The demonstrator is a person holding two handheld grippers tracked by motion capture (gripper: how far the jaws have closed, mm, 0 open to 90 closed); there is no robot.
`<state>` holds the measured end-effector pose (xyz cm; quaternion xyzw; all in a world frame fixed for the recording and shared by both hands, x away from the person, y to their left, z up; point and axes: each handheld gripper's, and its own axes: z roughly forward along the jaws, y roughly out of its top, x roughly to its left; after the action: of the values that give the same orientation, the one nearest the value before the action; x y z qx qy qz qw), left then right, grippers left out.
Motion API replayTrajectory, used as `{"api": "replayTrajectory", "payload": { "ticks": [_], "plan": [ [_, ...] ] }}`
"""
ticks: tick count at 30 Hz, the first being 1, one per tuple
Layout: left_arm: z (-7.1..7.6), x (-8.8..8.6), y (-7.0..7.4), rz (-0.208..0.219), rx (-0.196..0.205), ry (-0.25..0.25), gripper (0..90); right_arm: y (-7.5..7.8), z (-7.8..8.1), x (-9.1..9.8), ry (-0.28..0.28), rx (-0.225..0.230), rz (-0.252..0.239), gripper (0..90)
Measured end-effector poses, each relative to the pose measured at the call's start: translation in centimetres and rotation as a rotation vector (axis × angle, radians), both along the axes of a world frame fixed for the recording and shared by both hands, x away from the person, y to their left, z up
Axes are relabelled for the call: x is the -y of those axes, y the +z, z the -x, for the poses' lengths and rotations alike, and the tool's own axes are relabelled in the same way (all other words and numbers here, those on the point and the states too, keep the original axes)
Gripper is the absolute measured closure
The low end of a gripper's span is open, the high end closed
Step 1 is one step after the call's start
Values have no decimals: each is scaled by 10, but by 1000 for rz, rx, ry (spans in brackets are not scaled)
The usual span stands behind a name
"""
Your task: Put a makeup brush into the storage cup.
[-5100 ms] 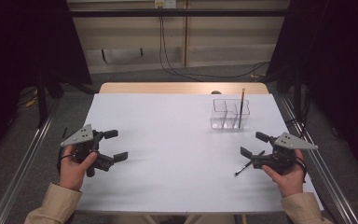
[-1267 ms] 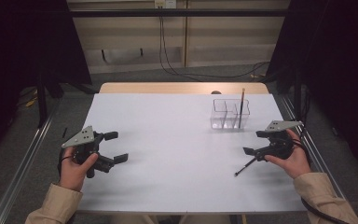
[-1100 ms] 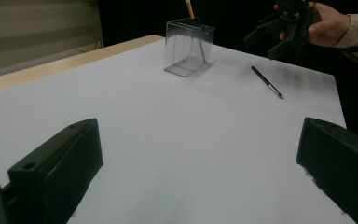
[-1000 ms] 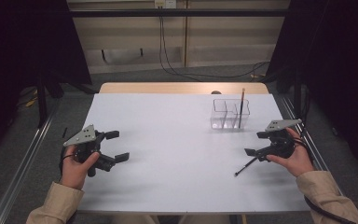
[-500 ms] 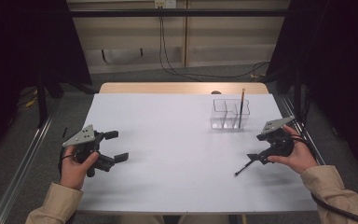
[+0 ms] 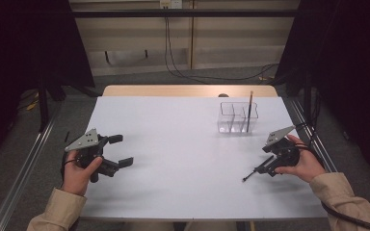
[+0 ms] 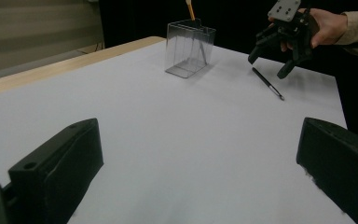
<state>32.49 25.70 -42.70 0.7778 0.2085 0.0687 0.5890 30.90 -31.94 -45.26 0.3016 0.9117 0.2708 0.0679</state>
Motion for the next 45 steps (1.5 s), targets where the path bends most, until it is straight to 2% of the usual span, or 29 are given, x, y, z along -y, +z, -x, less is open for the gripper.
{"api": "replayTrajectory", "payload": {
  "ticks": [13, 17, 23, 32, 35, 40, 41, 43, 44, 45],
  "plan": [
    [-2, 3, -1, -3, -4, -9, 5, -5, 2, -3, 31, -19, 39, 102],
    [-2, 4, -1, -8, -2, -10, 6, -7, 1, -5, 41, -22, 80, 103],
    [-2, 3, -1, -4, -4, -7, 6, -12, 0, -7, 62, -33, 106, 127],
    [-2, 1, 0, -10, 4, -3, 6, -12, -1, -9, 73, -58, 109, 200],
    [-2, 1, 0, -12, 6, -3, 7, -10, 0, -10, 74, -61, 110, 284],
    [-1, 0, 0, -10, 4, 3, 7, -6, 1, -12, 73, -67, 122, 484],
    [-2, 0, 0, -10, 4, 2, 8, -5, 1, -13, 76, -67, 121, 556],
    [-2, 1, 0, -12, 7, 1, 8, -4, 2, -14, 79, -71, 122, 615],
    [-2, 1, 0, -12, 7, 0, 8, -3, 3, -15, 82, -75, 114, 690],
    [-2, 1, -1, -12, 5, 0, 8, -3, 3, -15, 87, -85, 89, 728]
  ]
}}
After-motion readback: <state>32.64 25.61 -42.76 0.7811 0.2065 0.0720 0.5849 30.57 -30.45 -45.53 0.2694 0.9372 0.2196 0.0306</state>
